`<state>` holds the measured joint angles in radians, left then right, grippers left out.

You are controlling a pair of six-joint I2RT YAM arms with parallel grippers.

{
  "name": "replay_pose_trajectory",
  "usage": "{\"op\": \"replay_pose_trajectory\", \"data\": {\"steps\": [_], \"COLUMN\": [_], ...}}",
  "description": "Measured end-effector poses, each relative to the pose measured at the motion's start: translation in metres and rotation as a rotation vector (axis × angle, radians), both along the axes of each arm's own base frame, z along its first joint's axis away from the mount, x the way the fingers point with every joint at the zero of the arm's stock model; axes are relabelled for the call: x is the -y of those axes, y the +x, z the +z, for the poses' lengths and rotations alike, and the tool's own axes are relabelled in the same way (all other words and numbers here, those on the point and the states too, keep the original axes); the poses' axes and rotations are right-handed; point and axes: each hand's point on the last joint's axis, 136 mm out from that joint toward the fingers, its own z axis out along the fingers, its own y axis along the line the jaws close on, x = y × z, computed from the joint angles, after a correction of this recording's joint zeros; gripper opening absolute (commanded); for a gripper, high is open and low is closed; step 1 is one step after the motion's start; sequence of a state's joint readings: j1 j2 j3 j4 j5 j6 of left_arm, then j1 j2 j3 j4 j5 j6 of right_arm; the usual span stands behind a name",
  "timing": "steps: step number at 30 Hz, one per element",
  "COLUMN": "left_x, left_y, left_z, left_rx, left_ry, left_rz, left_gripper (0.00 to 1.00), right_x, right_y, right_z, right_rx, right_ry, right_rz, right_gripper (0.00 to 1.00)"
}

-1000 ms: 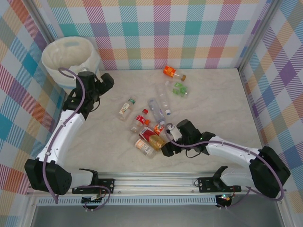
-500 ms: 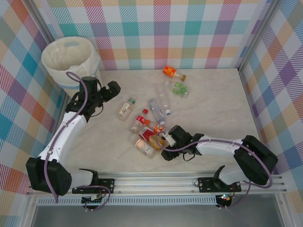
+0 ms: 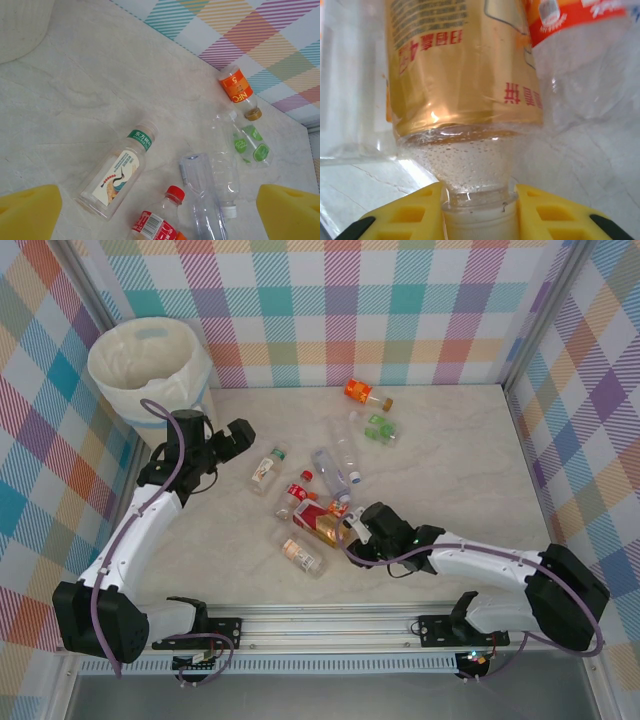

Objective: Put the plastic bottles in the bin

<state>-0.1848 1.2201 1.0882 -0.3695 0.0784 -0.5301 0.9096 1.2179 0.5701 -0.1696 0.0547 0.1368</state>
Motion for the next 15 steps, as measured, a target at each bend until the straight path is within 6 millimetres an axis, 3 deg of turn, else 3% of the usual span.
{"op": "replay_pose_trajectory", "data": {"steps": [11,15], "left_x": [0.023,0.037], "left_y": [-0.003,-0.007], "left_z": [-0.011,-0.026], "left_rx": [-0.046,-0.063], "left_ry": [-0.087,-0.179], "left_rz": [-0.098,-0.133], "left_gripper": [1.0,1.0], "right_x": [-0.011,-0.019], "right_y": [0.014,0.02], "right_z": [0.033,0.045], "right_rx": [0.097,0.118], "right_ry": [0.109,0.174], "right_rz": [-0.026,-0.05], "right_gripper": [0.25,0.25]}}
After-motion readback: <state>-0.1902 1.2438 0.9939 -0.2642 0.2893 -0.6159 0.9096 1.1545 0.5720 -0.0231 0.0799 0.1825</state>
